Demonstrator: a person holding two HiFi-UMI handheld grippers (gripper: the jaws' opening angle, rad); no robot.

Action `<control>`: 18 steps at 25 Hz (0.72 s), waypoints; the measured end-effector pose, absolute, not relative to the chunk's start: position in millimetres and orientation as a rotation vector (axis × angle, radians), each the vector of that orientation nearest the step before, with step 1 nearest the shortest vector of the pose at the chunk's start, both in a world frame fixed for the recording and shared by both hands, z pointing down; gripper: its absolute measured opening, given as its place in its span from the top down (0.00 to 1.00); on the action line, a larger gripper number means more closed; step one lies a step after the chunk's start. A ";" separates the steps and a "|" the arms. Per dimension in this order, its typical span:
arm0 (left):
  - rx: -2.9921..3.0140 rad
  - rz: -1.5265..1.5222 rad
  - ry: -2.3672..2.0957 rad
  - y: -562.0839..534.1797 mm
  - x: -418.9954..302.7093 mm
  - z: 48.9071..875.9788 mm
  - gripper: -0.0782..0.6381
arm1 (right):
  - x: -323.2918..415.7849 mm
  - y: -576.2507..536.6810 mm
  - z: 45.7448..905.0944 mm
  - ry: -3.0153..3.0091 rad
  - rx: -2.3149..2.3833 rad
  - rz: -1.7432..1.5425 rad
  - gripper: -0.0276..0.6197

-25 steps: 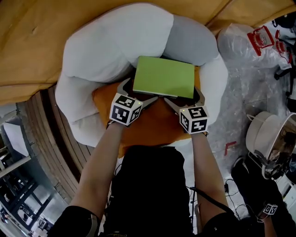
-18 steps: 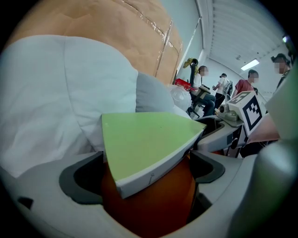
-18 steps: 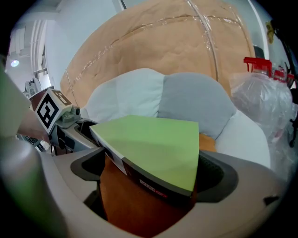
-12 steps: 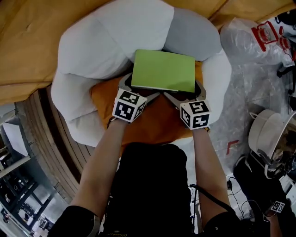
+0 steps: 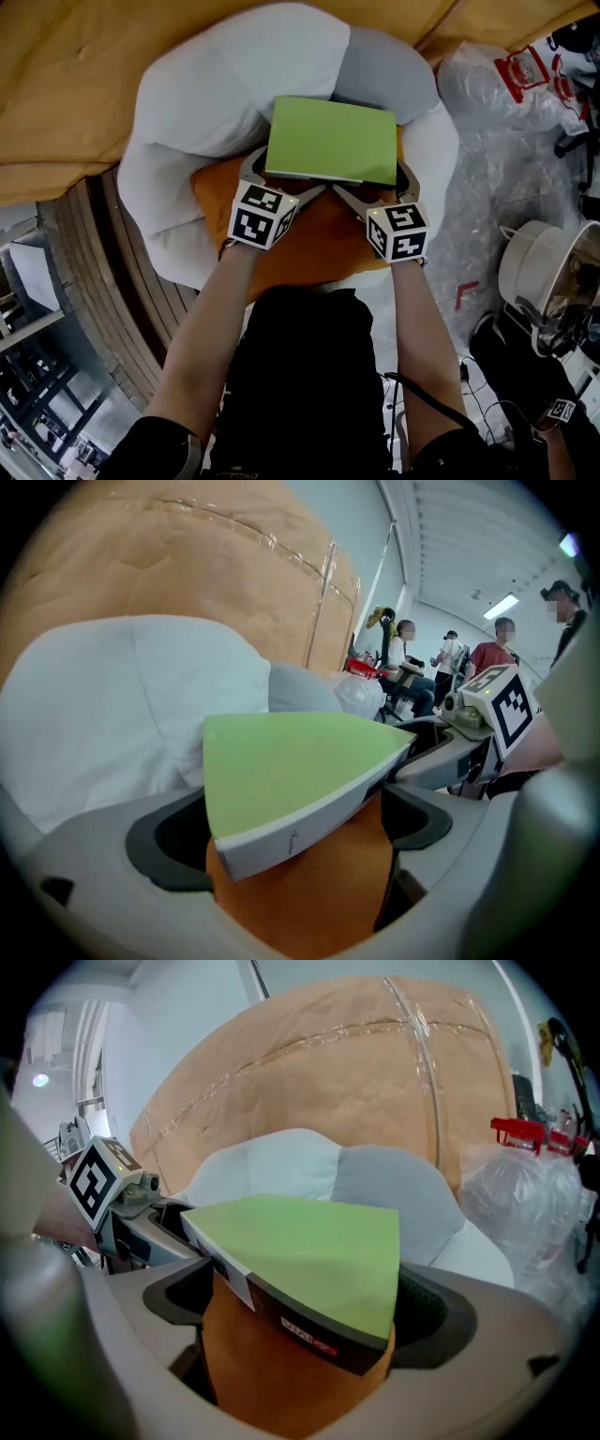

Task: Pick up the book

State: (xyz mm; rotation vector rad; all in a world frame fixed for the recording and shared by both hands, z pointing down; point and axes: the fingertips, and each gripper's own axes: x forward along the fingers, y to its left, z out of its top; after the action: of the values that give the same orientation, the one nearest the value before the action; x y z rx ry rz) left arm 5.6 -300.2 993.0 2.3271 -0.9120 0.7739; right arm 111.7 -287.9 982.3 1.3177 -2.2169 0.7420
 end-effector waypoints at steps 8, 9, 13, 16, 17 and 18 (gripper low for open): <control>2.348 0.751 -0.958 -286.5 2.2 892.0 0.11 | 108.3 -276.1 880.4 -2.249 1.316 0.683 0.10; 2.352 0.746 -0.965 -284.4 1.9 876.4 0.11 | 108.0 -274.3 864.8 -2.254 1.316 0.672 0.10; 2.380 0.719 -1.006 -277.1 0.4 807.0 0.11 | 106.6 -268.2 794.6 -2.286 1.323 0.606 0.10; 2.419 0.688 -1.043 -273.1 0.7 745.6 0.11 | 107.0 -263.9 734.2 -2.321 1.341 0.552 0.10; 2.431 0.676 -1.053 -271.0 0.4 724.0 0.11 | 106.8 -261.8 712.3 -2.330 1.347 0.530 0.10; 2.442 0.664 -1.064 -269.1 -0.1 702.2 0.11 | 106.3 -260.1 689.8 -2.336 1.352 0.505 0.10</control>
State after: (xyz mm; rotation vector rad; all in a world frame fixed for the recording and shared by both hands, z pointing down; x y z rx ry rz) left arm -0.1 -269.1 702.2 2.4422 -1.0639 0.6642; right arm 106.3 -260.1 689.8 1.3517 -2.3365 0.5046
